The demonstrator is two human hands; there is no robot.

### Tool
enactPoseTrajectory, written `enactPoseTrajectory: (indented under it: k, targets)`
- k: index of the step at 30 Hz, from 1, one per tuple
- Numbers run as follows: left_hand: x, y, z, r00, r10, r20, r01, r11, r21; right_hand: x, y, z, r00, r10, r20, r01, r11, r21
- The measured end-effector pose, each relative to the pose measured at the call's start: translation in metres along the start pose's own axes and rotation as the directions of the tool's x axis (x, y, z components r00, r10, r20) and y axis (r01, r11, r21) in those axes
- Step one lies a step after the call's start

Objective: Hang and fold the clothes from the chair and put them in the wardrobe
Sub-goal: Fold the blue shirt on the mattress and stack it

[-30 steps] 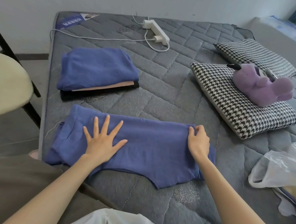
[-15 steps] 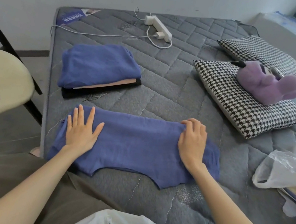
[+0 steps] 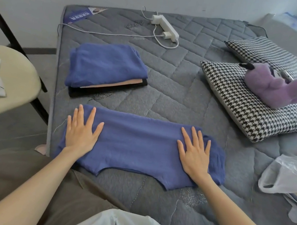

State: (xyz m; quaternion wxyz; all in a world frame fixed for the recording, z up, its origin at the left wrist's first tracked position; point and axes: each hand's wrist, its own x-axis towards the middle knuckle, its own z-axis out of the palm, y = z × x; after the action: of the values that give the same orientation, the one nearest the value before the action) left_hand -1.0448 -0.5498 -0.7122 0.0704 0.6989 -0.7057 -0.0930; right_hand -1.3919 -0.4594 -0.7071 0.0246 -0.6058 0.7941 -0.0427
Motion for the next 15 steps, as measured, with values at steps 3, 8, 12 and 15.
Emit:
enactPoseTrajectory:
  k: [3,8,12,15]
  targets:
    - [-0.003,-0.002,0.0,1.0,0.006,-0.009,-0.006,1.0,-0.008,-0.001,0.011,-0.001,0.992,0.128,0.003,-0.128,0.991,0.043]
    - [-0.012,-0.007,-0.001,1.0,0.007,-0.03,-0.008,0.999,-0.036,0.002,0.006,-0.009,0.988,0.155,0.002,-0.155,0.985,0.079]
    - [-0.023,-0.012,-0.004,0.998,-0.038,-0.058,0.033,0.997,-0.073,0.005,-0.01,-0.019,0.985,0.032,-0.167,-0.018,0.996,0.083]
    - [-0.028,-0.016,-0.012,0.993,-0.064,-0.097,0.05,0.989,-0.142,0.011,-0.035,-0.027,0.966,-0.106,-0.236,0.14,0.981,0.132]
